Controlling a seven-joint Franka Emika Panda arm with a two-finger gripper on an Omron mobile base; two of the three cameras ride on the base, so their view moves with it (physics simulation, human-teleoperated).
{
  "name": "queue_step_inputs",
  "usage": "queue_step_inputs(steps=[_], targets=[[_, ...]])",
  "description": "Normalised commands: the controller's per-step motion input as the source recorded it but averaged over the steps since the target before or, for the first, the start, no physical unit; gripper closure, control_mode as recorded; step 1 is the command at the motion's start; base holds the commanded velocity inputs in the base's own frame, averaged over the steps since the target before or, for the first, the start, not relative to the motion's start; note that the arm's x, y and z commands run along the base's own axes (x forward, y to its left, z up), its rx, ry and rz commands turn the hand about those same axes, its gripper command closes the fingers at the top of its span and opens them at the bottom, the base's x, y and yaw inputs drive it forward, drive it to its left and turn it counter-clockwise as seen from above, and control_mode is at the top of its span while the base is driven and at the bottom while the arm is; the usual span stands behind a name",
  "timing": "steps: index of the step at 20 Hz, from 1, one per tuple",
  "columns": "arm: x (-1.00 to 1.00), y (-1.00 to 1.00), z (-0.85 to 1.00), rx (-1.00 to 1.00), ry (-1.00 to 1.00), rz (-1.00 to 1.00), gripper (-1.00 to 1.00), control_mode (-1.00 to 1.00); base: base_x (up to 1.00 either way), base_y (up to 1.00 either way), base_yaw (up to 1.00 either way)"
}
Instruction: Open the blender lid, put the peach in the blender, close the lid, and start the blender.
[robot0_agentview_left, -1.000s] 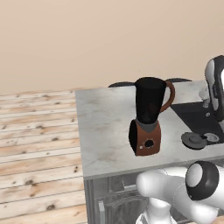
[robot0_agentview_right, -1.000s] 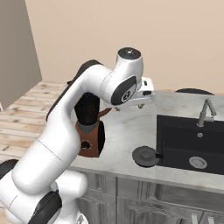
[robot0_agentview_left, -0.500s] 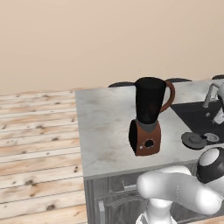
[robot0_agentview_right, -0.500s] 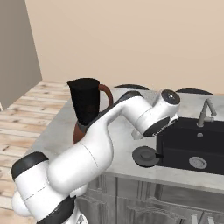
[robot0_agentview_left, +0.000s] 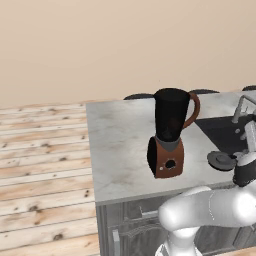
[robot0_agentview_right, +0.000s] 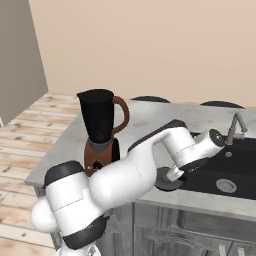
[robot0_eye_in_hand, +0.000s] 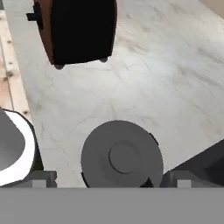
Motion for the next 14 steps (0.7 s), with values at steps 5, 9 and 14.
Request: queue_step_inputs(steps=[5, 9, 14], targets=[[0.0, 0.22, -0.57, 0.0, -0.07, 0.37, -1.0, -1.0, 0.0, 0.0, 0.0], [0.04, 0.49, -0.41, 0.0, -0.02, 0.17, -1.0, -1.0, 0.0, 0.0, 0.0], [0.46, 0.07, -0.16, 0.0, 0.01, 0.05, -1.0, -1.0, 0.0, 0.0, 0.0]])
